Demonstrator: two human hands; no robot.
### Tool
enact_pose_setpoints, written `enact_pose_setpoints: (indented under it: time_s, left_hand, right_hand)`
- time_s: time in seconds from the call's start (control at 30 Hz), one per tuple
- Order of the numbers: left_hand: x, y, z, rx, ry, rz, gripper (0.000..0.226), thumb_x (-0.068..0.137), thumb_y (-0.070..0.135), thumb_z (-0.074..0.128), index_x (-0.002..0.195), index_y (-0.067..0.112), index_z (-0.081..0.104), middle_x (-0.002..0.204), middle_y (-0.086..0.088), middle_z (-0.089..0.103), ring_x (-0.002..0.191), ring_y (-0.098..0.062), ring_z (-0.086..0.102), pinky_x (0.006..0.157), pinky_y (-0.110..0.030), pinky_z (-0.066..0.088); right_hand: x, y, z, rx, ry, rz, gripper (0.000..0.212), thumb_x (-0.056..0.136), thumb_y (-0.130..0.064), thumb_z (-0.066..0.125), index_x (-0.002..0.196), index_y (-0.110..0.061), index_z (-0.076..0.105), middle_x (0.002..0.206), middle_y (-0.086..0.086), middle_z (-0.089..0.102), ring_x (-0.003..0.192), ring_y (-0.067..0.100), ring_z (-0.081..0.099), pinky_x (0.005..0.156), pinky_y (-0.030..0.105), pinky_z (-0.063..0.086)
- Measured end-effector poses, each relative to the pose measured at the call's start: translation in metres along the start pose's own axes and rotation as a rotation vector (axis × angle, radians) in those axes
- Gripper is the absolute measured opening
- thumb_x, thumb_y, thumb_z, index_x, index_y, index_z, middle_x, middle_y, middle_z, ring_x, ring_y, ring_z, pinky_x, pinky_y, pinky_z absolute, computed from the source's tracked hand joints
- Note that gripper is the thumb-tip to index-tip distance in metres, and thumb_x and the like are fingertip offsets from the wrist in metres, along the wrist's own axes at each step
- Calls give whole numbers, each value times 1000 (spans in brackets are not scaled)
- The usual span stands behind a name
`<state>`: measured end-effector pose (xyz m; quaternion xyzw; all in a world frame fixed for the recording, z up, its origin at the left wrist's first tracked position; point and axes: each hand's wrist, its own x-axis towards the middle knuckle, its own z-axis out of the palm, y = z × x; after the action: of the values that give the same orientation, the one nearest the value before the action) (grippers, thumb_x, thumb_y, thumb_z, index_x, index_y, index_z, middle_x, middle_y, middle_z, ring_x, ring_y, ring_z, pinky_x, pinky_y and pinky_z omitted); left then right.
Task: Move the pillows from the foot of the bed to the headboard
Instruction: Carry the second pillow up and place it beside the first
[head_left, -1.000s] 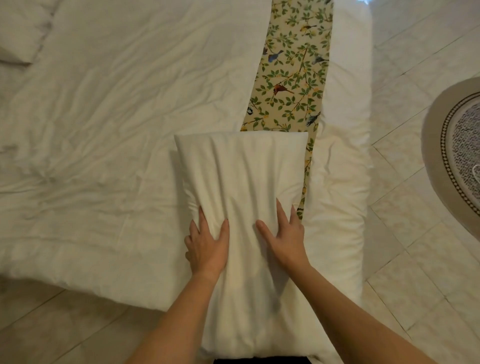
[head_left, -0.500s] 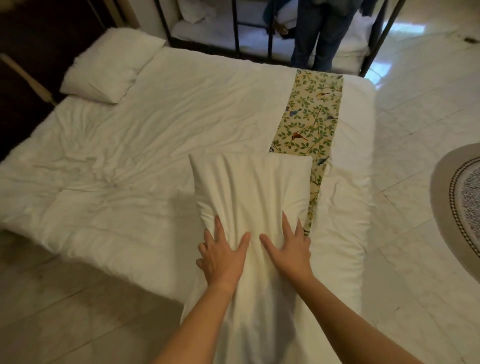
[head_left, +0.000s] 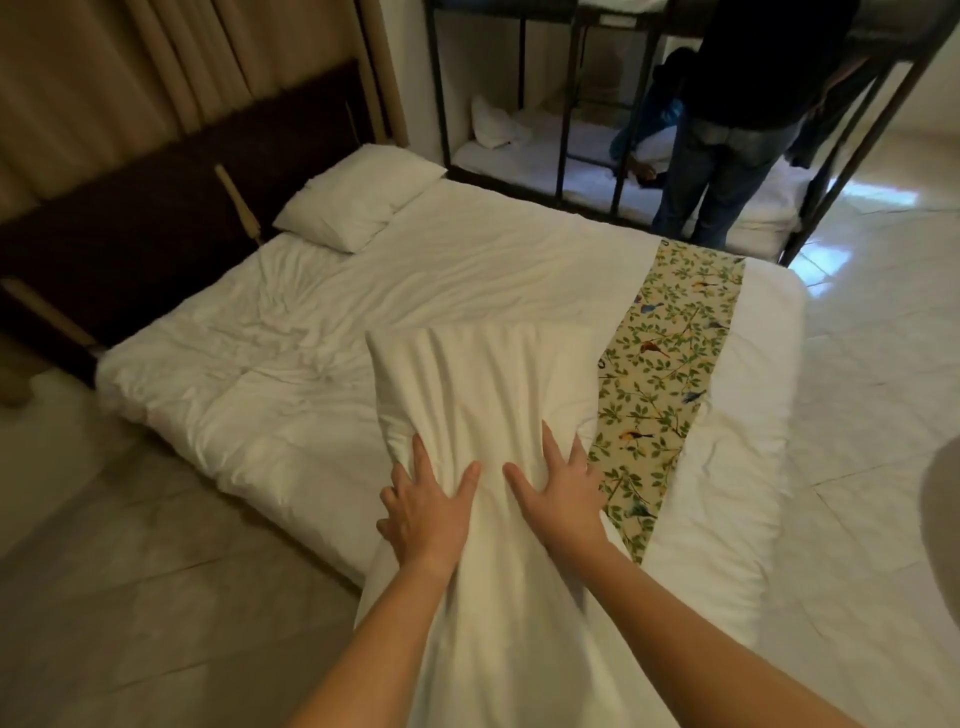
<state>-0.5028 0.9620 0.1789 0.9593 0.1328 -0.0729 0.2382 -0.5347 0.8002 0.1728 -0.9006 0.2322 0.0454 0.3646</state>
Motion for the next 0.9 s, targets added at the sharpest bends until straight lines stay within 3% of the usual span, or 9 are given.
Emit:
enact_pose_setpoints:
  time_s: [0.27, 0.9]
  left_hand:
    - [74, -54, -63, 2, 43, -4, 100, 88, 91, 39, 169, 36, 18, 160, -8, 39, 137, -36, 41, 105, -61, 39]
    - [266, -278, -240, -74, 117, -158, 100, 88, 91, 38, 170, 37, 16, 167, -9, 34, 148, -39, 33, 113, -63, 35]
  right_hand:
    - [13, -98, 54, -39, -13, -42, 90, 96, -80, 45, 170, -43, 9, 177, 12, 10, 156, 45, 19, 123, 61, 25]
    - [35, -387, 263, -120, -133, -191, 90, 95, -80, 43, 170, -41, 10, 177, 12, 11, 153, 44, 26, 120, 61, 29]
